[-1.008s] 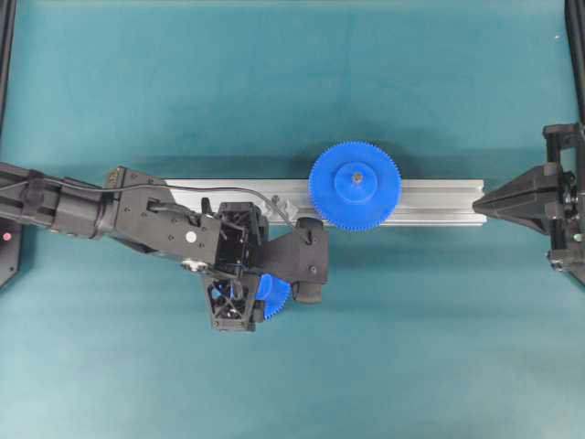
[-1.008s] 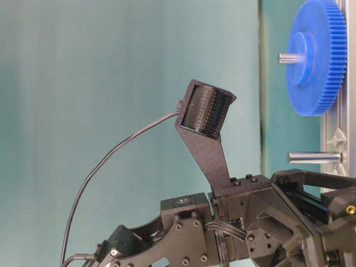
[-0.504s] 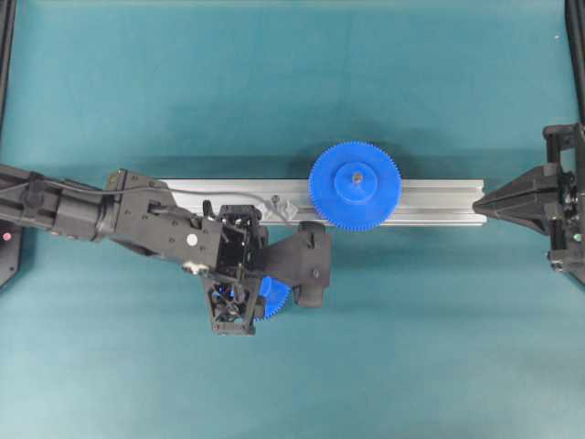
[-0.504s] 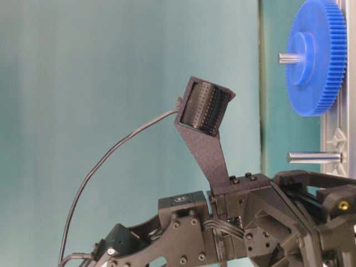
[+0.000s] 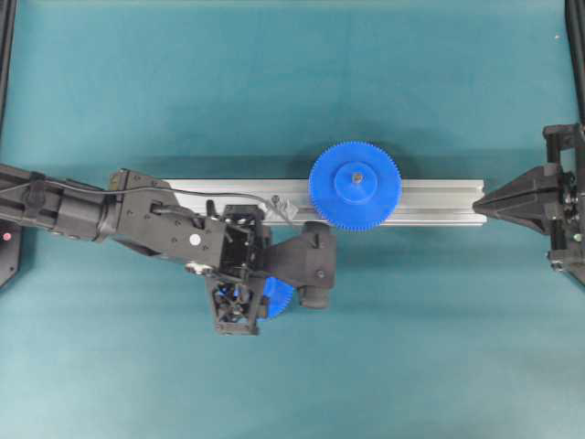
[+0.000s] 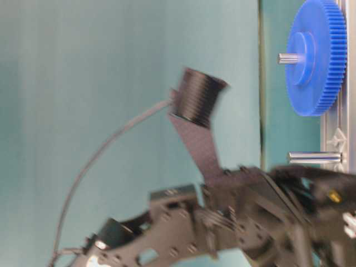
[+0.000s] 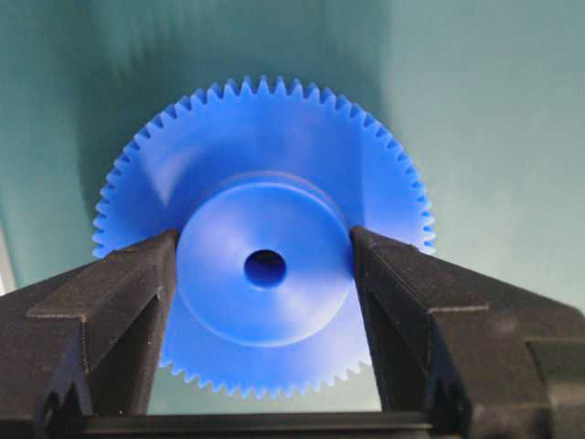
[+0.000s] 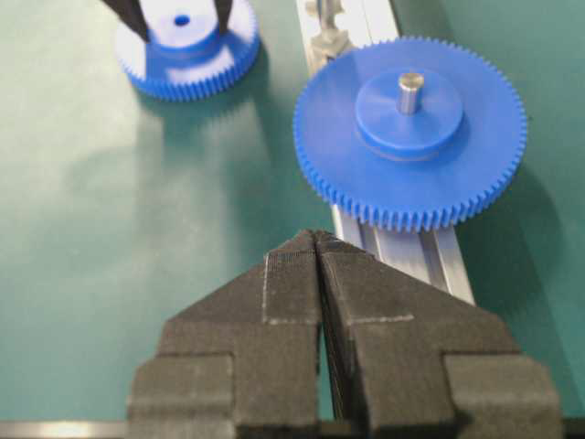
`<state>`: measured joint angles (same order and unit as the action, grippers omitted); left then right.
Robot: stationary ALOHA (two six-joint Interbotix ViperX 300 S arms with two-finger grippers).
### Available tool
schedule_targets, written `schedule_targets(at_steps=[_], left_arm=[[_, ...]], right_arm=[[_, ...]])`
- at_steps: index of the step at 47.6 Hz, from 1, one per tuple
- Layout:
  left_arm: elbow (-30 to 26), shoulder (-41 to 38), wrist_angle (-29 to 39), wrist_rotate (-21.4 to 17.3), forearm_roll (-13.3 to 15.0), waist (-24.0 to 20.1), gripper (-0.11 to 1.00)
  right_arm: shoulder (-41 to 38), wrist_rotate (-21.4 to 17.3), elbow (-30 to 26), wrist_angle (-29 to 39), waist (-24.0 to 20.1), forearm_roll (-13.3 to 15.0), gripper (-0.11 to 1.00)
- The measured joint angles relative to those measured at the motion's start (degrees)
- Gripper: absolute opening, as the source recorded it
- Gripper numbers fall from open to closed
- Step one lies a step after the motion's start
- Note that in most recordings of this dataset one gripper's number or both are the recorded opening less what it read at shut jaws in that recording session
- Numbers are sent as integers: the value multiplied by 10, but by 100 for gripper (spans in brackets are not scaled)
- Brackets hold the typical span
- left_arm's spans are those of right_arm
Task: Find the location of the shaft and insert the small gear.
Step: 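Lift the small blue gear and carry it over the empty shaft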
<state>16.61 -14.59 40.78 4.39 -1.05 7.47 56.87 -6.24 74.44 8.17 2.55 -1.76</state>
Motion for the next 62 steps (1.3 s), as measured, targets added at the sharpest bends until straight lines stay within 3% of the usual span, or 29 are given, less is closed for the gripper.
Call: schedule_targets(at_steps=[21, 33, 55, 62], left_arm=[[-51, 0, 70, -2, -1, -2, 64], [-60, 17, 105, -22, 0, -3, 64], [-100, 65, 149, -26, 0, -40, 64], [-111, 70, 171, -49, -1, -41, 64]], right_arm=[[4, 0, 1, -1, 1, 0, 2], [14, 0, 1, 1, 0, 1, 2], [18, 0, 1, 1, 1, 0, 2], [18, 0, 1, 1, 1, 1, 2]])
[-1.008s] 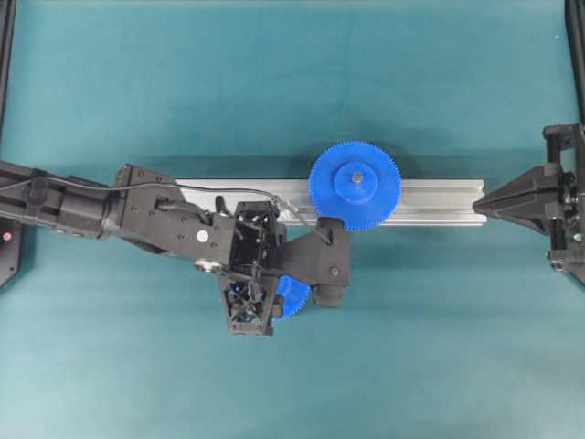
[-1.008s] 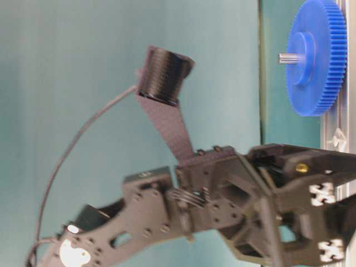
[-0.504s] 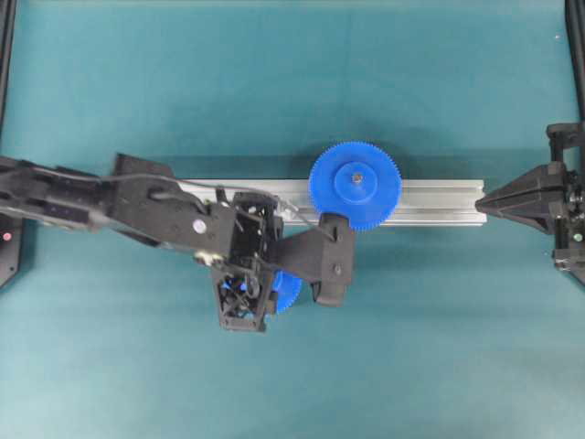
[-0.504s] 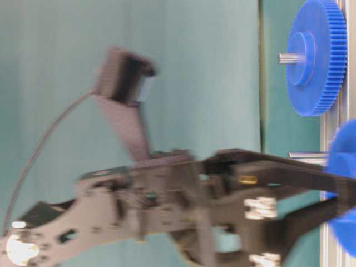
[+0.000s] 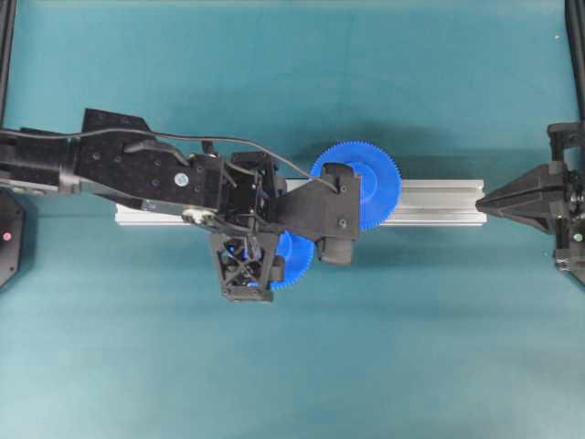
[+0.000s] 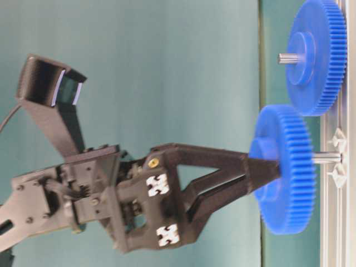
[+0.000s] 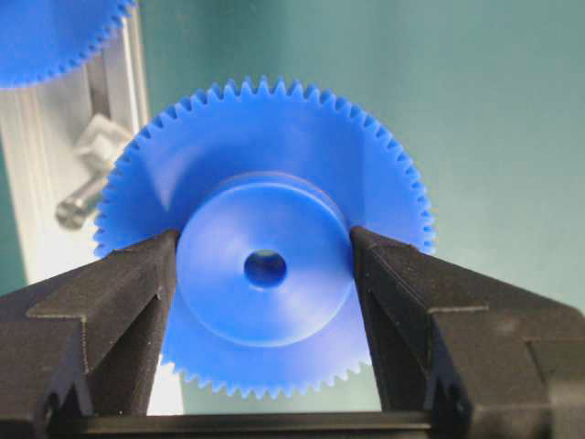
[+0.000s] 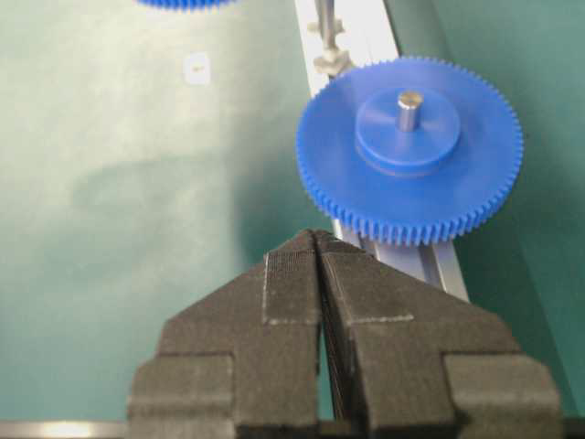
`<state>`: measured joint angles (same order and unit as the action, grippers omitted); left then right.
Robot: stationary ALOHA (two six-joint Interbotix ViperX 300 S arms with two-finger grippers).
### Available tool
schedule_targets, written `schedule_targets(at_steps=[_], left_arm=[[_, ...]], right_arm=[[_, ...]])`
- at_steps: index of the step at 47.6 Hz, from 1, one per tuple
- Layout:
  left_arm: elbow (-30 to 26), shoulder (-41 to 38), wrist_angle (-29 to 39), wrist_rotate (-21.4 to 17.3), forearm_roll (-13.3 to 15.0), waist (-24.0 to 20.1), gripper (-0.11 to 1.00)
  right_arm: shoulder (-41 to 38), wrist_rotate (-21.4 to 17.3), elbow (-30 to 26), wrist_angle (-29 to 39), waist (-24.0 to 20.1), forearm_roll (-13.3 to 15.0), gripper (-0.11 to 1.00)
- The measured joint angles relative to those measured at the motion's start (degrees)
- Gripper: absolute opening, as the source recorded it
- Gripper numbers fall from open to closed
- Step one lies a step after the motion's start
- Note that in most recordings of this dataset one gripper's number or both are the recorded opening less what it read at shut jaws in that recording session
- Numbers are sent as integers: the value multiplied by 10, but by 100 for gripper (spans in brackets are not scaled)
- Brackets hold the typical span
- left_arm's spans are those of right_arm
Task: Find the location of the shaft and insert the small gear.
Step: 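Lift the small blue gear and carry it over the empty shaft, then align the gear's bore with the empty metal shaft on the rail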
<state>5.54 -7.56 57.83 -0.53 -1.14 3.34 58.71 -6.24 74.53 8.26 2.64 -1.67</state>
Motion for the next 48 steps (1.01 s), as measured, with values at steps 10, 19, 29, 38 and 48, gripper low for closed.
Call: schedule_targets(at_steps=[10, 19, 29, 38, 48], left_arm=[[-17, 0, 13, -22, 1, -15, 64], [-24, 0, 16, -41, 1, -33, 64], [-24, -1, 15, -62, 0, -43, 64], [-24, 0, 16, -64, 1, -48, 64], [-24, -6, 16, -64, 0, -62, 64]], right_arm=[[0, 0, 0, 1, 0, -1, 2], [0, 0, 0, 1, 0, -1, 2], [0, 0, 0, 1, -1, 0, 2], [0, 0, 0, 1, 0, -1, 2], [0, 0, 0, 1, -1, -1, 2]])
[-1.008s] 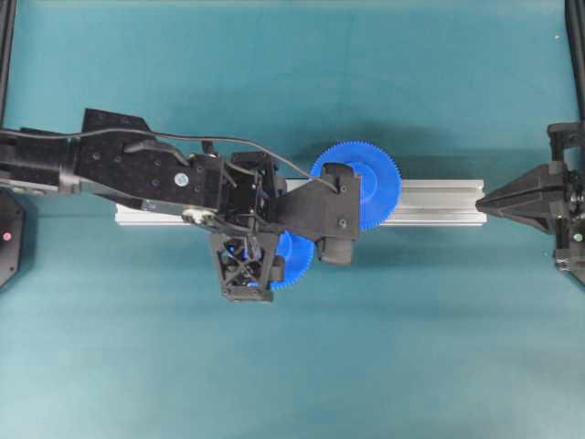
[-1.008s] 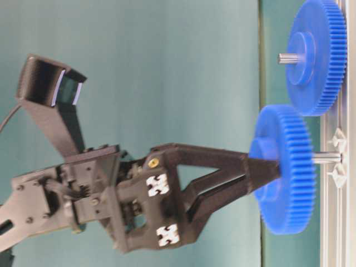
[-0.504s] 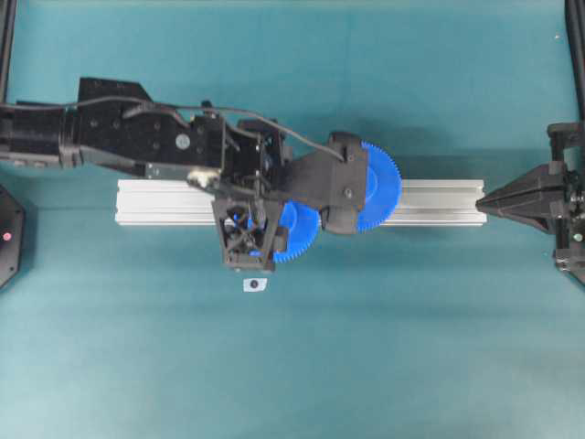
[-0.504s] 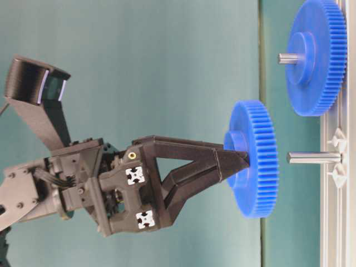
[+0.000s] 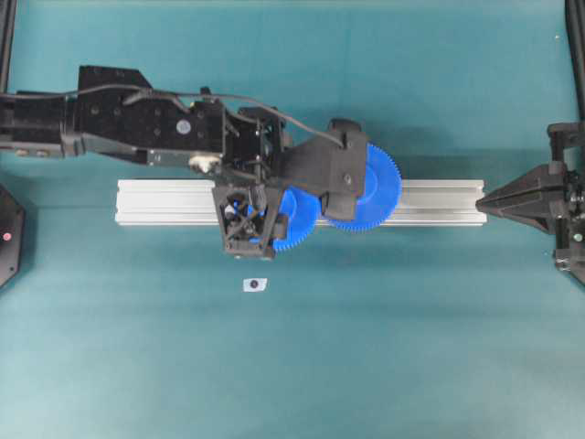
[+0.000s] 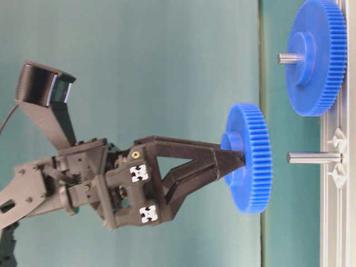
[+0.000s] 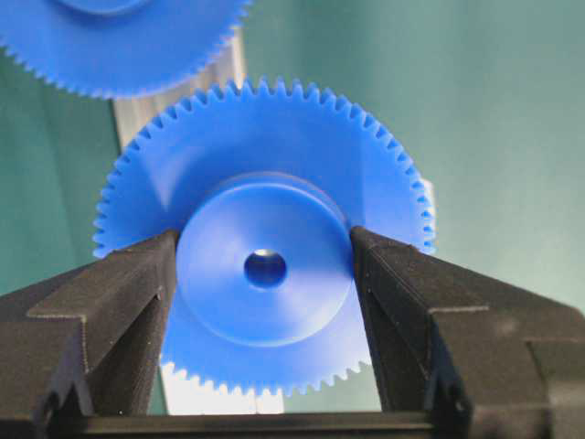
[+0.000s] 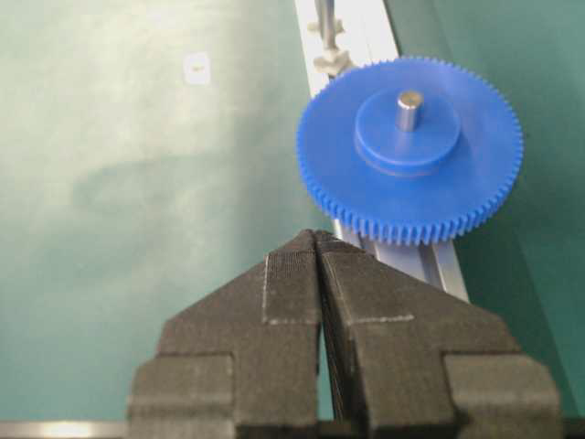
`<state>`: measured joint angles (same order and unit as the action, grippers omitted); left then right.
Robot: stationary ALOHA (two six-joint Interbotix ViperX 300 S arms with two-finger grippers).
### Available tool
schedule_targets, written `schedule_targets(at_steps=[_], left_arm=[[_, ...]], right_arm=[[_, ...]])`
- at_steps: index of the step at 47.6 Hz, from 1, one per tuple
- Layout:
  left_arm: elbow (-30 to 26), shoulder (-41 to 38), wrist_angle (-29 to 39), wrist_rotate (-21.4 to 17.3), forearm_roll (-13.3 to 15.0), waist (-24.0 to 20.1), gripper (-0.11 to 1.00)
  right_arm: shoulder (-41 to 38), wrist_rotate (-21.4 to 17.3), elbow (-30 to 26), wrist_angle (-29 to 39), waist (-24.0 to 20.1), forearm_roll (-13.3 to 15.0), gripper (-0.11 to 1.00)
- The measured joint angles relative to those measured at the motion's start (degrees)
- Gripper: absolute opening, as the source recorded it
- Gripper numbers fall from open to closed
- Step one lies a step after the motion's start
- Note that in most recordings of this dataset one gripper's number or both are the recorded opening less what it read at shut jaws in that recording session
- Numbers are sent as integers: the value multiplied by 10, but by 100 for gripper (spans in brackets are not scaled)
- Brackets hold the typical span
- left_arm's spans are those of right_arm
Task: Find the location of the shaft and insert the small gear.
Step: 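Align the gear's bore with the empty metal shaft on the rail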
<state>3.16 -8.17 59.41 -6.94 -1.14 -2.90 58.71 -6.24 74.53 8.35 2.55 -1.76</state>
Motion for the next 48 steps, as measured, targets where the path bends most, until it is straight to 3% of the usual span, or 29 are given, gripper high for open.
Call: schedule_targets(at_steps=[17, 48], left_arm=[[1, -23, -1, -20, 1, -11, 64], [0, -47, -20, -19, 0, -11, 64]], right_arm=[[0, 0, 1, 0, 1, 0, 2], [0, 0, 1, 0, 1, 1, 2]])
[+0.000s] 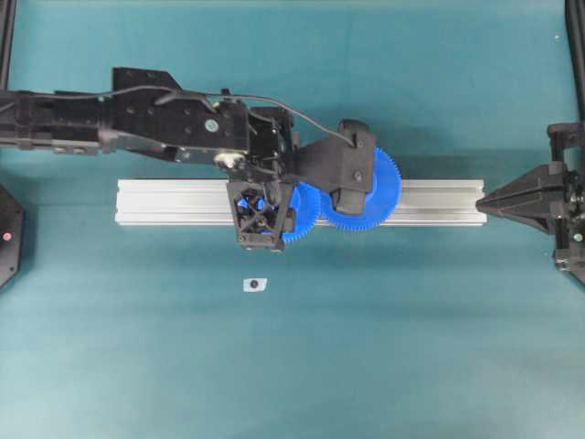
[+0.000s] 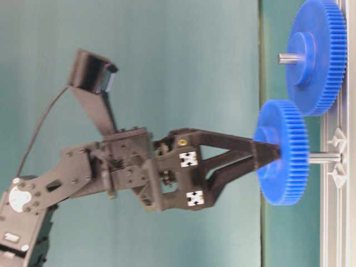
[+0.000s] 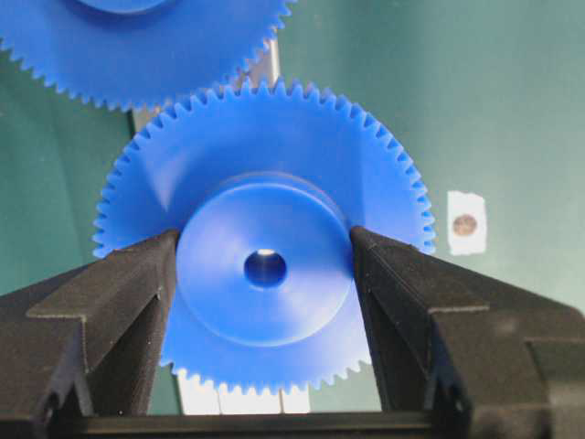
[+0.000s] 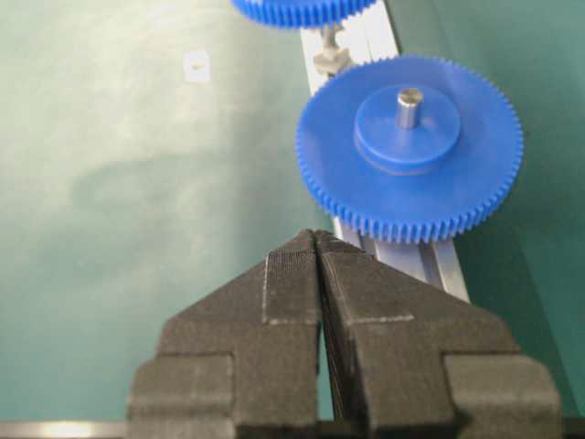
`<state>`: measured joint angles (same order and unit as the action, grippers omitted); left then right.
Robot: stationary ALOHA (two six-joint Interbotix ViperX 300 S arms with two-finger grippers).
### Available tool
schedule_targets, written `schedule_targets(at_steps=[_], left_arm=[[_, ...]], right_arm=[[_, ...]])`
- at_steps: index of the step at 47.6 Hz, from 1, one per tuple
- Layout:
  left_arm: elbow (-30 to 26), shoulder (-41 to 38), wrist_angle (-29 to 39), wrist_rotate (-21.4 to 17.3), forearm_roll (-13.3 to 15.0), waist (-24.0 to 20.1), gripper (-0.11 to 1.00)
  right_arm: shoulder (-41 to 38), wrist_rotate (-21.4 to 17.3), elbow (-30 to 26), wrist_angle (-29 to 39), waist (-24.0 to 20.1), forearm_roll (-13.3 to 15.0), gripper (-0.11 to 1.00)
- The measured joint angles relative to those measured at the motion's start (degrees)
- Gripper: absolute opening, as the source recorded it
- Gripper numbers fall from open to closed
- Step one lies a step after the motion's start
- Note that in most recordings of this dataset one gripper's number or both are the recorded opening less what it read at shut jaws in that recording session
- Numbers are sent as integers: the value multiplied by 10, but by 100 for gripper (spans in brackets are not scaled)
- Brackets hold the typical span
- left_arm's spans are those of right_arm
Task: Find the location of the shaft and insert the small gear.
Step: 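Align the gear's bore with the empty metal shaft on the rail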
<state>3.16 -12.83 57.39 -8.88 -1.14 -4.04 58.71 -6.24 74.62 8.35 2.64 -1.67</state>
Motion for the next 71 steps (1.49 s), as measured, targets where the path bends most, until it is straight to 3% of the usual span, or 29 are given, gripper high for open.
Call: schedule_targets(at_steps=[42, 71], left_arm=[[34, 13, -4, 1, 1, -16, 64], [19, 5, -3, -2, 1, -18, 64]], right_arm=[[0, 0, 0, 0, -1, -1, 2], [0, 0, 0, 0, -1, 0, 2]])
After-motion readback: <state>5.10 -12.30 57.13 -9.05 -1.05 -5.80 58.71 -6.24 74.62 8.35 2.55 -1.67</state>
